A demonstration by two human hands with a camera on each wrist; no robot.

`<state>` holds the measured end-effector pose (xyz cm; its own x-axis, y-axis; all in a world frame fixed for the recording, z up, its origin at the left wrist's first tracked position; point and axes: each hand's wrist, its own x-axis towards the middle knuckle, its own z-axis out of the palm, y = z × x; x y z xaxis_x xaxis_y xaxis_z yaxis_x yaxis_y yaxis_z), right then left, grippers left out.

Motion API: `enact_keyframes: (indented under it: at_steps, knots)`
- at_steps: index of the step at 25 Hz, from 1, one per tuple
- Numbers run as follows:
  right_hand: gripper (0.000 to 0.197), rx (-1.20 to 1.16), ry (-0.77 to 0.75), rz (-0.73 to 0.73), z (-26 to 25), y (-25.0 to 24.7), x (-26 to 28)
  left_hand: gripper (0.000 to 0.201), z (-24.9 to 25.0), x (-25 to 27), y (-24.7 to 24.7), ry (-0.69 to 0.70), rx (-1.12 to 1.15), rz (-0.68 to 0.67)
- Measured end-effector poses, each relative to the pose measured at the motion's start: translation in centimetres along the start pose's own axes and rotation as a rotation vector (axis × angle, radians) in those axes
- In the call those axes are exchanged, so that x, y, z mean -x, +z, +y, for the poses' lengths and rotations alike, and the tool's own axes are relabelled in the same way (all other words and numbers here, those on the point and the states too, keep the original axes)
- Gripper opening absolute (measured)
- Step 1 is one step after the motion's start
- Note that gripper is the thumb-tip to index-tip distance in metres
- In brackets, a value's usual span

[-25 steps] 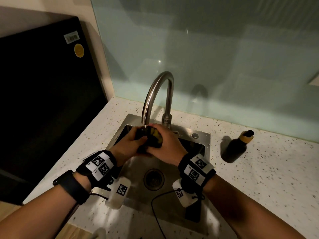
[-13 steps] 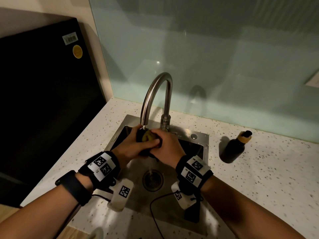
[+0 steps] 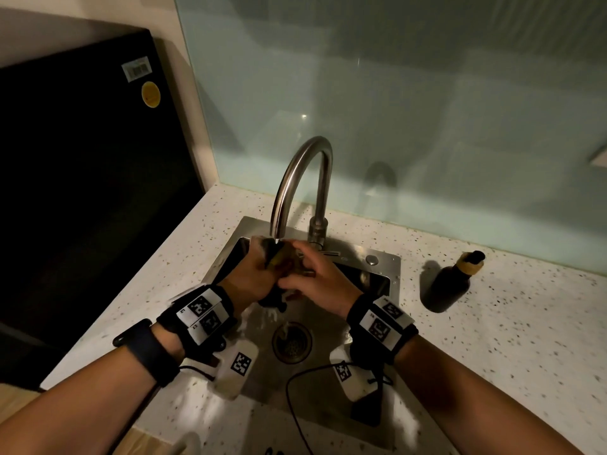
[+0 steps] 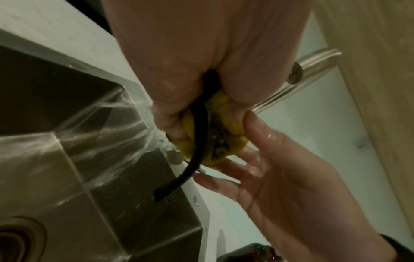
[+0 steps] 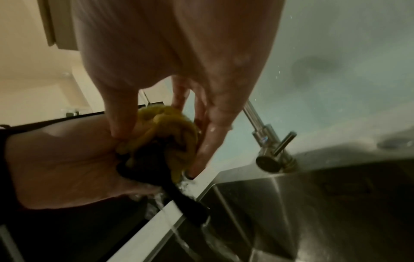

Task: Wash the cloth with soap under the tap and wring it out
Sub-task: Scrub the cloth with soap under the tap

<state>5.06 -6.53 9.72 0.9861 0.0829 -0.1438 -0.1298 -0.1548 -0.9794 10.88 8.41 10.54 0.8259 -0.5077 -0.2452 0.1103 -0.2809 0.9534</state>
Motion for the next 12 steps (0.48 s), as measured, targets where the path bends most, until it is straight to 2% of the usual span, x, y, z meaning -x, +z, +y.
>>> enact_keyframes:
  at_steps: [2, 5, 7, 8, 10, 12]
  knots:
    - [0.039, -0.146, 0.086, -0.013, -0.3, 0.1, -0.3, 0.043, 0.8, 0.5, -0.3, 0.010, -0.108, -0.042]
    - [0.037, 0.086, 0.084, 0.110, 0.0, 0.1, -1.1, 0.066, 1.5, 1.1, -0.3, 0.000, -0.188, -0.145]
    - [0.027, 0.174, 0.050, 0.235, 0.5, -0.1, -1.5, 0.084, 1.7, 1.3, -0.6, 0.004, -0.124, -0.084]
    - [0.023, 0.137, 0.052, 0.278, 0.8, -0.3, -1.5, 0.089, 1.8, 1.5, -0.7, 0.007, -0.082, -0.052]
    - [0.018, -0.026, 0.088, 0.289, 1.2, -0.3, -1.3, 0.079, 1.6, 1.6, -1.0, -0.019, -0.012, -0.058]
    - [0.024, -0.132, 0.108, 0.228, 1.3, -0.1, -1.1, 0.059, 1.5, 1.9, -1.0, -0.049, 0.001, -0.080]
